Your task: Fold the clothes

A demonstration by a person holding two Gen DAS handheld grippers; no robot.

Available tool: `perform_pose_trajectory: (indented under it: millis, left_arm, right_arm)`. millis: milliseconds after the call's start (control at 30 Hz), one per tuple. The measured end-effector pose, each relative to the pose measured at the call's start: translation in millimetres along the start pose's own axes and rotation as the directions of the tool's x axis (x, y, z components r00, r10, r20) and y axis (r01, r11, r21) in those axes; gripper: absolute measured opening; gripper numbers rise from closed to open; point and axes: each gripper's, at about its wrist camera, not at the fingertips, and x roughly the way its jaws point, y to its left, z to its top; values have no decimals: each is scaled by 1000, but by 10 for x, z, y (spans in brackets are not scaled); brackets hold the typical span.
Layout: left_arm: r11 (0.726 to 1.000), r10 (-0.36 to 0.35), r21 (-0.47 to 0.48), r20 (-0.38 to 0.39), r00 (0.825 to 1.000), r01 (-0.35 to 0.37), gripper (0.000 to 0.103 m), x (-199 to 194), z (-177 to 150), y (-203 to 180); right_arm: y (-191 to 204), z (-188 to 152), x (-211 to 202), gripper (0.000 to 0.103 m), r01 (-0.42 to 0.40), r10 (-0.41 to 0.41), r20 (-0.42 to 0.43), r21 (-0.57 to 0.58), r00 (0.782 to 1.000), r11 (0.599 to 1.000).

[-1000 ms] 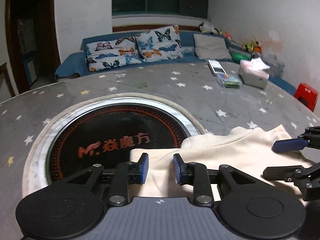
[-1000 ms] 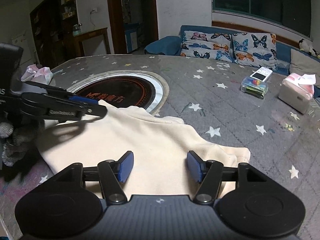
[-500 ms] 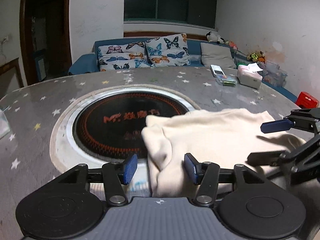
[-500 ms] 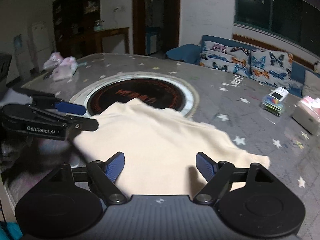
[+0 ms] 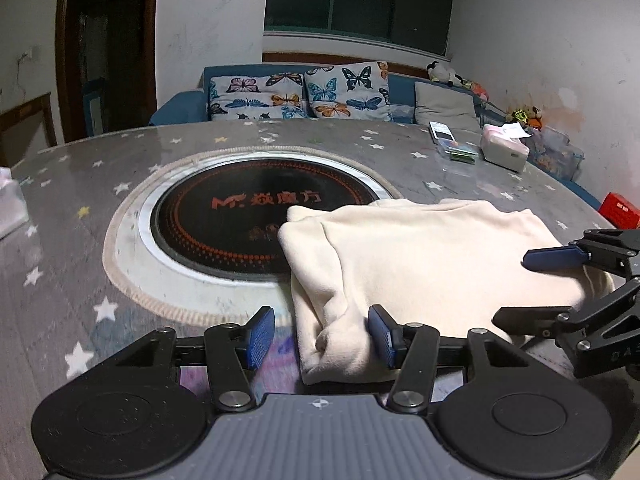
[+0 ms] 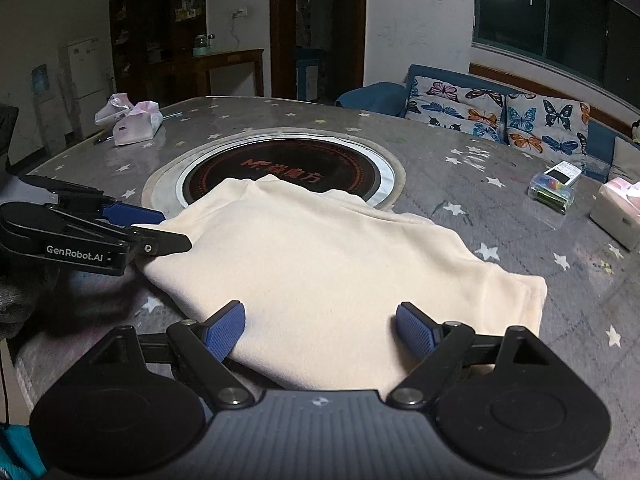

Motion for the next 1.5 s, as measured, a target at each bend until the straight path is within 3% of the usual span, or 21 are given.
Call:
perform_pose_trajectory:
  millis: [500, 733, 1000, 1500]
  left_arm:
    - [997, -76, 16, -21, 997, 77, 55, -216, -182, -297]
    - [991, -124, 48, -29, 992, 125, 56, -256, -205, -402]
    - [992, -112, 48, -5, 994, 113, 59, -386, -165, -341]
    - [998, -65, -4, -22, 998, 65, 59, -389, -116, -252]
  right_arm:
    - [-49, -268, -379, 85, 12, -12, -19, -3, 1000, 1000]
    - [-135, -423, -644, 85, 36, -35, -17, 50, 999, 998]
    - [-383, -595, -893, 84, 74, -69, -37, 137, 997, 988]
    - [-355, -573, -879, 85, 76, -71, -45, 121, 996, 990]
